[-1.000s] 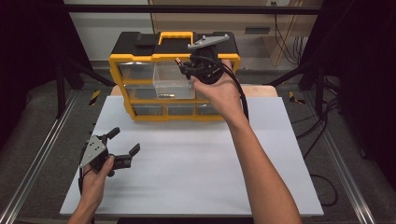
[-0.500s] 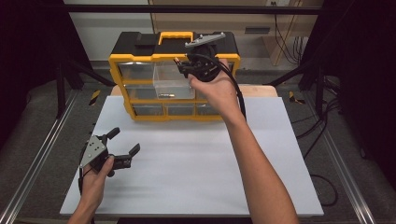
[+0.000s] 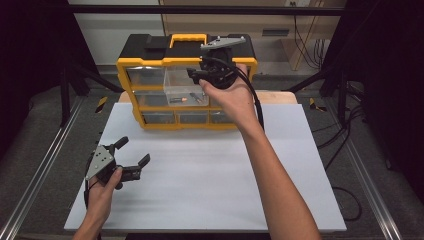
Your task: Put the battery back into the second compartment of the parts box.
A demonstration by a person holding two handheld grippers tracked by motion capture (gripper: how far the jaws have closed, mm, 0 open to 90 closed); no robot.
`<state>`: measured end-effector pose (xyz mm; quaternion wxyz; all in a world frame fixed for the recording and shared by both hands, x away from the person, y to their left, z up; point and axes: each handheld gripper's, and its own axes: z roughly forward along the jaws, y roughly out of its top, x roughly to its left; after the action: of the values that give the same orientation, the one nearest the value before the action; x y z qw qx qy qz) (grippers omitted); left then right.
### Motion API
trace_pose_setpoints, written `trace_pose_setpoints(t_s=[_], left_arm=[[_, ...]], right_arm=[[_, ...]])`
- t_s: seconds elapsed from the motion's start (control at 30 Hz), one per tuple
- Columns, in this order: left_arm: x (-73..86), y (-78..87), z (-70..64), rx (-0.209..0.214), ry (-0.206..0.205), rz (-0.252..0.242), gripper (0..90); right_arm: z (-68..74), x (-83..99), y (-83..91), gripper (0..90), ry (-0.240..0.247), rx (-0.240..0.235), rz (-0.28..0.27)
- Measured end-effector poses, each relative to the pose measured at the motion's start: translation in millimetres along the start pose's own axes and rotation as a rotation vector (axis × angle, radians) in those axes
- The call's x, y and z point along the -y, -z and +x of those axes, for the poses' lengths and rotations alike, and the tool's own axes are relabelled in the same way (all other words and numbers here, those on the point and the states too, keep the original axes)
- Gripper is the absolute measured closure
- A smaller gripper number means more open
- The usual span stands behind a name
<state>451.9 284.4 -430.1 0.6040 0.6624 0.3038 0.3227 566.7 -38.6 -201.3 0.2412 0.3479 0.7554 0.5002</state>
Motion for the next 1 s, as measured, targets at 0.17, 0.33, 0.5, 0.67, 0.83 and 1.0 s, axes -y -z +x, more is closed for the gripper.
trace_pose_setpoints(t_s=[0.17, 0.33, 0.5, 0.67, 0.83, 1.0], left_arm=[[0.1, 0.2, 0.4, -0.002, -0.001, 0.002, 1.5], [0.9, -1.1, -0.1, -0.001, -0.002, 0.007, 1.5], [1.1, -1.4, -0.6, -0.001, -0.011, 0.014, 1.5], [1.4, -1.5, 0.1, -0.005, -0.009, 0.014, 1.5], [2.0, -3.1, -1.1, -0.004, -0.017, 0.021, 1.5], [2.1, -3.5, -3.2, -0.001, -0.020, 0.026, 1.5]], right_arm=[[0.6, 3.5, 10.0, 40.5, -0.010, 0.006, -0.043], [-4.1, 12.4, 21.4, 30.5, -0.031, 0.048, -0.115], [-11.8, 22.7, 32.9, 22.5, -0.051, 0.093, -0.149], [-19.0, 36.5, 46.6, 17.6, -0.064, 0.125, -0.168], [-25.6, 55.3, 60.0, 14.3, -0.060, 0.156, -0.203], [-34.1, 79.8, 70.7, 12.0, -0.055, 0.185, -0.215]])
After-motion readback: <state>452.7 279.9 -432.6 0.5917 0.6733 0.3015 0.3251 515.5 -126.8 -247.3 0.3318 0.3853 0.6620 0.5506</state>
